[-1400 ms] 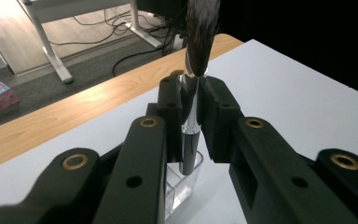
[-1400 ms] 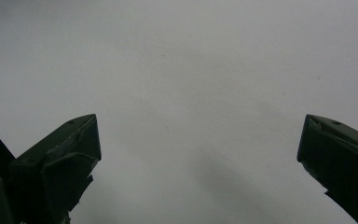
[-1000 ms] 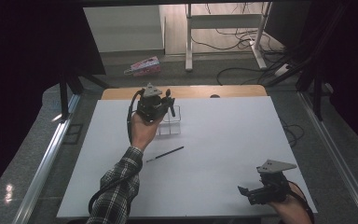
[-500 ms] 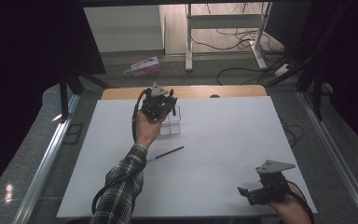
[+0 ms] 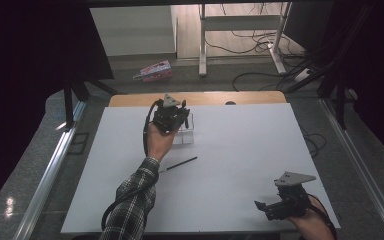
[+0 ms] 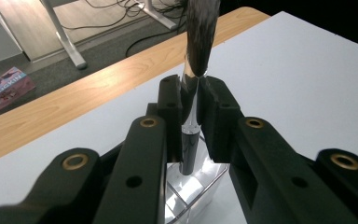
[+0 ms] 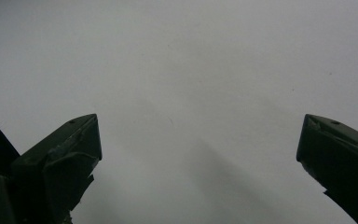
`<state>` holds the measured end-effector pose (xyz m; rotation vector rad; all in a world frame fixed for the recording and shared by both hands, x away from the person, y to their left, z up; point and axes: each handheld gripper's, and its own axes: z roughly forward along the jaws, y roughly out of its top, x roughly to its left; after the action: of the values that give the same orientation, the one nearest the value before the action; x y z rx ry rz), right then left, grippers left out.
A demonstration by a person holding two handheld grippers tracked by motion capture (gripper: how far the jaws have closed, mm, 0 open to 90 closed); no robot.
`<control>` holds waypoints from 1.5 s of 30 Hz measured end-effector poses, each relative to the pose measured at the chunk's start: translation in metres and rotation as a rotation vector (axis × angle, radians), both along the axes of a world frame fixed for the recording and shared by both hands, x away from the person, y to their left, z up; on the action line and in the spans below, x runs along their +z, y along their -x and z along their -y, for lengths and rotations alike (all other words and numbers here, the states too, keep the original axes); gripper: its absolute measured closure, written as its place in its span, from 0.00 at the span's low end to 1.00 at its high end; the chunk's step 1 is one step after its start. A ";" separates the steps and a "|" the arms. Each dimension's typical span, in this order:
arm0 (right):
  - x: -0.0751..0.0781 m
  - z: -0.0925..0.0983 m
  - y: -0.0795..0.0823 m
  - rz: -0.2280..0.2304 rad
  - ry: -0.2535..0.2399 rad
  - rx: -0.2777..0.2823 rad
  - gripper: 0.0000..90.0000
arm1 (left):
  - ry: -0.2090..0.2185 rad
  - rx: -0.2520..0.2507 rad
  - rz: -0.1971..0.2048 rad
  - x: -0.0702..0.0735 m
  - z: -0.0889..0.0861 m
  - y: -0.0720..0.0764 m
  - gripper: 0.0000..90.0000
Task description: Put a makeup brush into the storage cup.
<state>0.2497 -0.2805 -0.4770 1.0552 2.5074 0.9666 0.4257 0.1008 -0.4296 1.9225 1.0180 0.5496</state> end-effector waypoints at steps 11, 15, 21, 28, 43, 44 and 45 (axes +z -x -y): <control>-0.001 0.000 0.000 -0.002 0.008 0.006 0.00 | -0.010 -0.001 -0.017 -0.014 0.003 0.001 0.88; -0.001 -0.001 0.000 -0.003 0.015 0.009 0.00 | -0.009 -0.003 -0.024 -0.019 0.005 0.002 0.88; 0.000 -0.001 0.001 0.000 0.018 0.008 0.01 | -0.016 -0.008 -0.039 -0.026 0.008 0.002 0.88; -0.001 -0.001 0.000 0.000 0.026 0.013 0.01 | -0.017 -0.007 -0.047 -0.031 0.010 0.002 0.87; 0.000 -0.001 0.000 0.002 0.026 0.009 0.01 | 0.010 0.001 -0.035 -0.014 0.005 0.000 0.05; 0.000 -0.001 0.001 0.003 0.026 0.010 0.01 | 0.012 -0.005 -0.033 -0.013 0.004 0.000 0.03; 0.000 -0.001 0.001 0.003 0.028 0.010 0.01 | 0.014 -0.010 -0.037 -0.012 0.004 0.000 0.02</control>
<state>0.2492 -0.2797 -0.4772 1.0330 2.5190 0.9325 0.4260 0.0971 -0.4417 1.9306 1.0327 0.5024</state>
